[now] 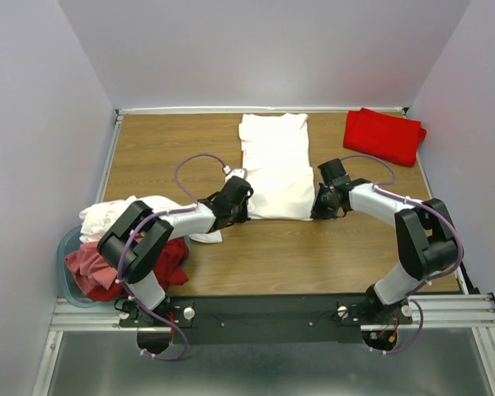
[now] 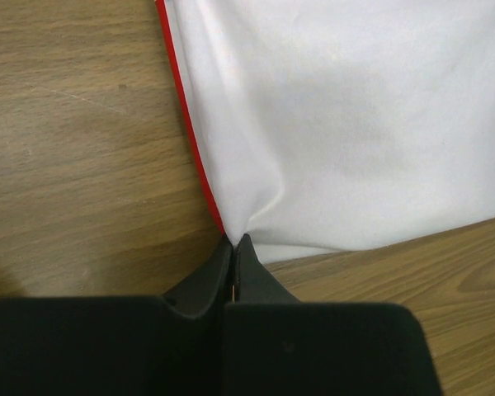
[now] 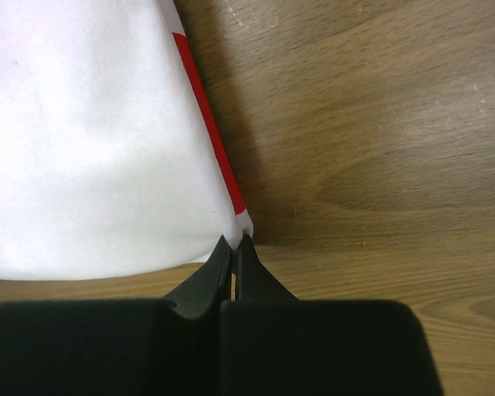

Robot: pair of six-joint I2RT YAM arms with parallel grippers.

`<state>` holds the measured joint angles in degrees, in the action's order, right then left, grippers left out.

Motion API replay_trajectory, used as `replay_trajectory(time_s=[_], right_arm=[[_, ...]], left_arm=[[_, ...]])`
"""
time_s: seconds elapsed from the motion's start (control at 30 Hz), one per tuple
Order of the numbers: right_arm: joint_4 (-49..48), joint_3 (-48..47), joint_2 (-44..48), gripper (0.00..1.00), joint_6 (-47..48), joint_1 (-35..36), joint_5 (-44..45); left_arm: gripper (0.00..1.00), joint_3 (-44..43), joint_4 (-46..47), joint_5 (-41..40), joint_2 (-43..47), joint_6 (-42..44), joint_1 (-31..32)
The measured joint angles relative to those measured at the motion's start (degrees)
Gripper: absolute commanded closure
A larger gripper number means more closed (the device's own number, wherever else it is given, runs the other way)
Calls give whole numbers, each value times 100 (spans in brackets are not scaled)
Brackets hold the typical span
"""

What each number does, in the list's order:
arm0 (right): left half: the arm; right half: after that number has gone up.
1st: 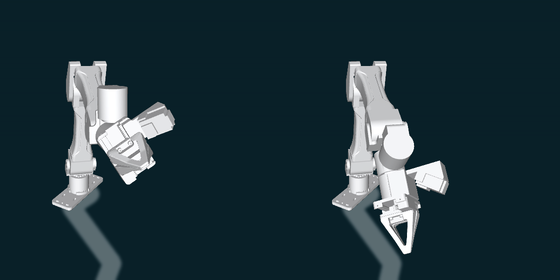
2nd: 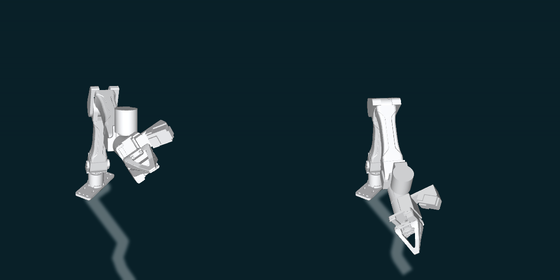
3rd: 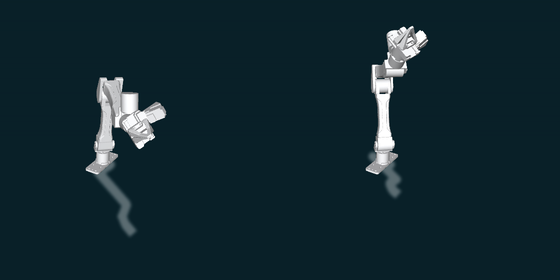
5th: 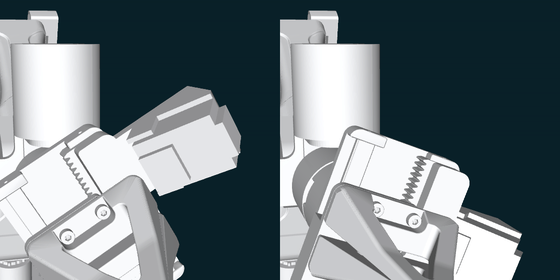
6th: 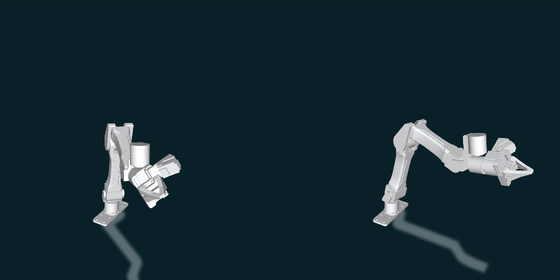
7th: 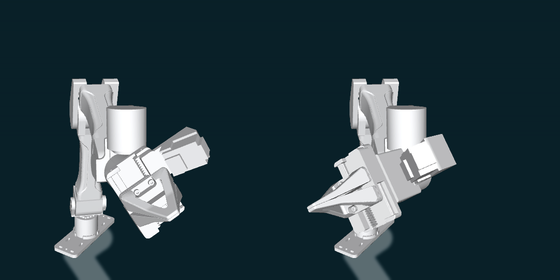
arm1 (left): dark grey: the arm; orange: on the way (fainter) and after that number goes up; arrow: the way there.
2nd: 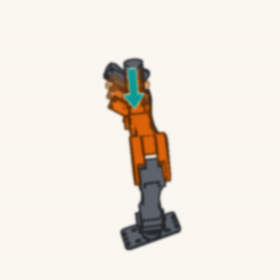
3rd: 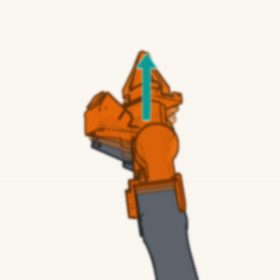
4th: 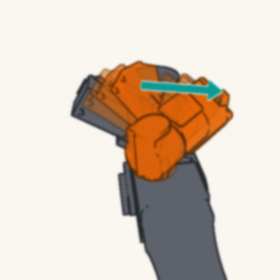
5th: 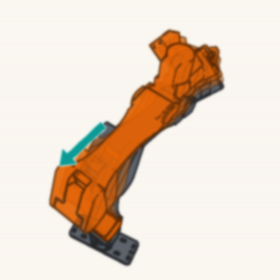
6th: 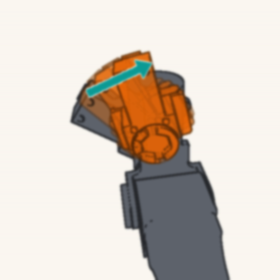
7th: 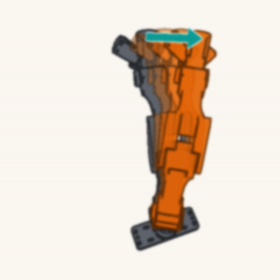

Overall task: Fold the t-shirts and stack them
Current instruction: Fold the tshirt

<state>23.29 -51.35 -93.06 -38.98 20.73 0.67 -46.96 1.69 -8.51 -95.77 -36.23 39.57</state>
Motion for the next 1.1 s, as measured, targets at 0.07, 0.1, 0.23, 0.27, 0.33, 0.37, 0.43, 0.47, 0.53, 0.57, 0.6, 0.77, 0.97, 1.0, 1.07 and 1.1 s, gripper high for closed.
replay_trajectory(time_s=[0.07, 0.1, 0.23, 0.27, 0.33, 0.37, 0.43, 0.47, 0.53, 0.57, 0.6, 0.77, 0.97, 1.0, 1.07, 1.1], right_arm=[[33, 13, 28, 99, -2, 0, 24], [50, 20, 55, 100, -2, 4, 33], [136, 20, 157, 99, -9, 28, 55], [153, 20, 175, 99, -11, 28, 55], [212, 20, 245, 99, -20, 33, 52], [234, 20, 282, 99, -17, 33, 48], [293, 20, 413, 99, -17, 35, 39], [321, 17, 474, 100, -13, 35, 33], [402, 15, 649, 99, -2, 35, 22], [437, 15, 750, 99, 2, 35, 17], [501, 4, 881, 99, 4, 33, 13], [789, -11, 1447, 100, 52, 33, -28], [1257, -199, 2170, 99, 146, 61, -57], [1346, -234, 2284, 99, 155, 63, -57], [1567, -315, 2522, 99, 164, 66, -55], [1631, -341, 2577, 99, 170, 68, -55]], left_arm=[[100, 0, -55, -26, 22, 0, 22], [100, 0, -90, -39, 39, 0, 33], [100, -2, -273, -101, 109, 11, 61], [100, -2, -302, -105, 122, 15, 63], [100, -2, -431, -109, 188, 24, 68], [100, 7, -494, -107, 243, 26, 72], [100, 33, -621, -96, 411, 35, 101], [100, 44, -660, -92, 490, 39, 118], [100, 52, -776, -79, 680, 48, 168], [100, 52, -861, -66, 846, 59, 216], [100, 52, -933, -61, 984, 61, 256], [100, 52, -1268, 48, 1644, 59, 361], [100, 55, -1615, 269, 2140, -20, 538], [100, 55, -1700, 315, 2203, -35, 605], [100, 55, -1869, 409, 2341, -79, 741], [100, 55, -1950, 461, 2420, -114, 820]])
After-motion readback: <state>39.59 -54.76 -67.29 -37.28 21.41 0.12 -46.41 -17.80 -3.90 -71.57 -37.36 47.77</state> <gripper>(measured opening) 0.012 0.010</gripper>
